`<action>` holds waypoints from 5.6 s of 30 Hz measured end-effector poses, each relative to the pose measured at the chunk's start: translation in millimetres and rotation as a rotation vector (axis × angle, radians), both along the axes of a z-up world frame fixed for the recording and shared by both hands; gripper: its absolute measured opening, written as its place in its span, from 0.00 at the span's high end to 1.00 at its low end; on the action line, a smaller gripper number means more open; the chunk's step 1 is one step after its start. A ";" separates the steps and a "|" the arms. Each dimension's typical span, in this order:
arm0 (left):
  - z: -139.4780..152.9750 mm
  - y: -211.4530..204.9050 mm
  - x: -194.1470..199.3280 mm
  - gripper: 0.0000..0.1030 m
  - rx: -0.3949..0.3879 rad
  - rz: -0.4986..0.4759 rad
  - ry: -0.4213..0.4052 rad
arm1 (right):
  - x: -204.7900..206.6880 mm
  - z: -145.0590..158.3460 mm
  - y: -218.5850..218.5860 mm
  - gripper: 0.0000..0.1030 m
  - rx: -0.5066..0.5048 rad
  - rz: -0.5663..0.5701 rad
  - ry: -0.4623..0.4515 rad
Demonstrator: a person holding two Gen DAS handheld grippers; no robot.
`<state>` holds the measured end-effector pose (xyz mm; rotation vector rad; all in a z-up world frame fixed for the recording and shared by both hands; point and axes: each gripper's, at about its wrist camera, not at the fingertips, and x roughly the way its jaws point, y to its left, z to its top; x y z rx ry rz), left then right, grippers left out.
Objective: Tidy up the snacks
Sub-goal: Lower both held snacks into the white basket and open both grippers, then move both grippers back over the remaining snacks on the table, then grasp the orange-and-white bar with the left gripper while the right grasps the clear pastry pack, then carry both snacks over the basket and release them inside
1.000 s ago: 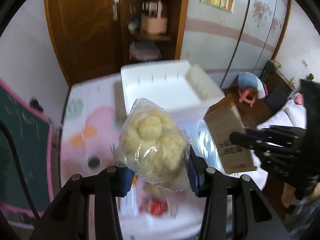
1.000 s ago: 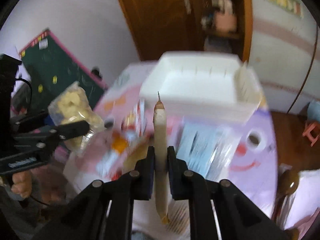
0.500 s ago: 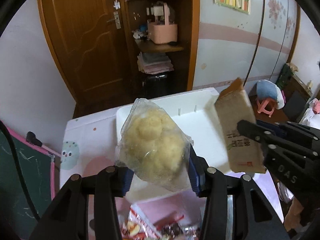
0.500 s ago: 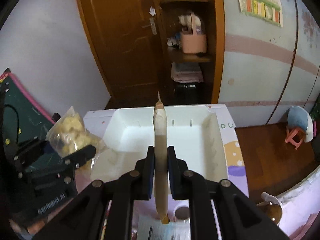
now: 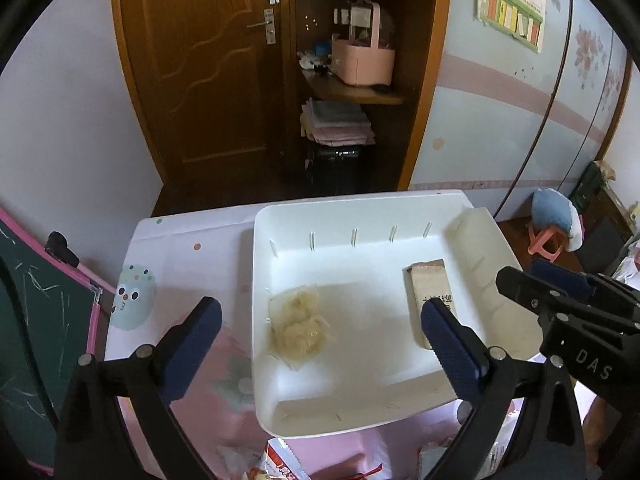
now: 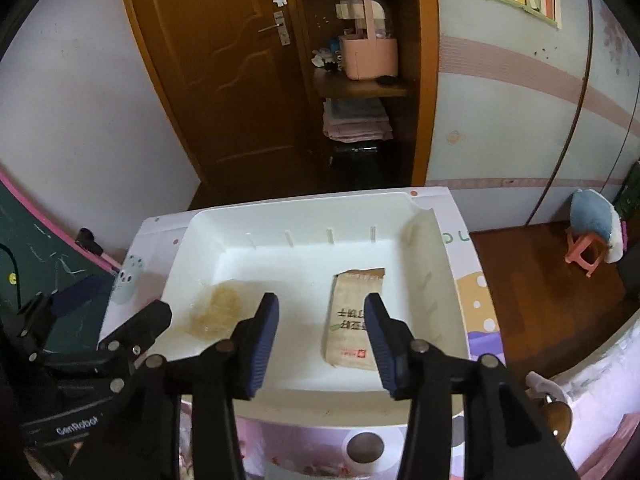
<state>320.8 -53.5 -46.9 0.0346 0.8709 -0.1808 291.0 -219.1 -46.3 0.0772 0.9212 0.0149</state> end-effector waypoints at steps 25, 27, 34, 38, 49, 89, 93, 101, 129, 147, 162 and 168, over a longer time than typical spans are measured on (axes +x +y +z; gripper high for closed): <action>74.9 11.5 -134.0 0.03 0.036 -0.045 -0.185 | -118.4 69.0 22.9 0.45 -0.081 0.011 -0.176; 77.4 12.9 -149.7 0.02 0.043 -0.053 -0.183 | -133.9 70.8 29.3 0.44 -0.098 0.024 -0.185; 73.7 28.7 -197.4 0.02 0.007 -0.056 -0.126 | -190.3 74.4 46.9 0.44 -0.174 0.034 -0.214; 67.2 46.3 -221.8 0.02 -0.062 -0.055 -0.095 | -222.1 74.8 55.7 0.44 -0.209 0.043 -0.243; 27.8 98.1 -272.0 0.02 -0.058 0.010 -0.048 | -271.3 33.8 44.2 0.44 -0.183 0.090 -0.149; -176.2 123.4 -191.7 0.11 0.004 0.098 0.344 | -258.1 -133.6 2.7 0.25 -0.008 -0.017 0.291; -180.2 121.5 -189.4 0.21 0.028 0.096 0.340 | -256.5 -138.0 5.8 0.24 -0.017 -0.015 0.308; -172.6 113.6 -194.9 0.63 0.069 0.083 0.306 | -252.0 -147.4 11.7 0.21 -0.057 -0.016 0.350; 0.1 67.4 -230.7 0.66 0.057 -0.021 -0.022 | -239.2 -7.6 22.6 0.38 -0.022 0.104 0.007; 106.8 3.9 -99.5 0.65 0.105 -0.006 -0.234 | -86.7 106.3 10.8 0.37 -0.046 0.032 -0.221; 43.4 -28.0 -7.2 0.65 0.144 0.008 -0.101 | -2.6 51.8 -1.5 0.36 -0.058 0.000 -0.063; 16.9 -32.0 12.5 0.64 0.169 0.018 -0.058 | 16.2 23.2 -6.7 0.36 -0.049 -0.003 0.011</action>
